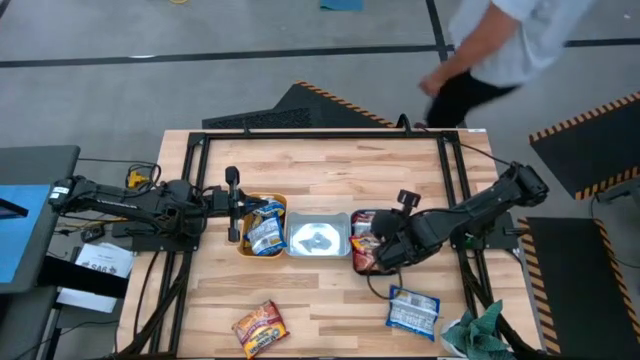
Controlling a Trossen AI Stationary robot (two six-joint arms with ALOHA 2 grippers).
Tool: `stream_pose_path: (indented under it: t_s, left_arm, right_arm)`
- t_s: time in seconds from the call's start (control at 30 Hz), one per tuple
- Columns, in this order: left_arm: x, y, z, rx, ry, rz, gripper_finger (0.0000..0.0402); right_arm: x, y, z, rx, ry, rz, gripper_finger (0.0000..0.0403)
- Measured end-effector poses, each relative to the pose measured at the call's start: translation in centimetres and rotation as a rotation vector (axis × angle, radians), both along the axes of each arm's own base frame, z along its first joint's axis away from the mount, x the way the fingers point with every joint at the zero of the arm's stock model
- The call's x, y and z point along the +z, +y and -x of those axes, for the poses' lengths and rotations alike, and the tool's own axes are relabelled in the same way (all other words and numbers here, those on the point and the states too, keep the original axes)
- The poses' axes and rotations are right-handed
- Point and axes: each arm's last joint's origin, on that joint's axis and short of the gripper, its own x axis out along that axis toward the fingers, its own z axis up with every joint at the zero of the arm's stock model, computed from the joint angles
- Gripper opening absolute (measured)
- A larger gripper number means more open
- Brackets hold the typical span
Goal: Sort Maruchan noodles
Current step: Put the blue noodle pack into the yellow bin
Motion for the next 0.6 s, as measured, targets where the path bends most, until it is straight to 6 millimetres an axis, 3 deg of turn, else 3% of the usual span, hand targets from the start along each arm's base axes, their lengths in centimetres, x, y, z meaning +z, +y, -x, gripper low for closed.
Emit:
stream_pose_path:
  t_s: [0.17, 0.3, 0.6]
  left_arm:
    - [-0.1, 0.0, 0.0, 0.0, 0.011, 0.003, 0.0]
    - [-0.2, 0.0, 0.0, 0.0, 0.021, 0.002, 0.0]
    - [-0.2, 0.0, 0.0, -0.001, 0.018, 0.016, 0.0]
  right_arm:
    - [-0.2, 0.8, 1.6, -0.071, 0.113, -0.123, 0.0027]
    - [0.0, 1.4, 3.2, -0.172, 0.136, -0.096, 0.0034]
    - [0.9, 2.8, 4.2, -0.164, 0.024, -0.226, 0.0117]
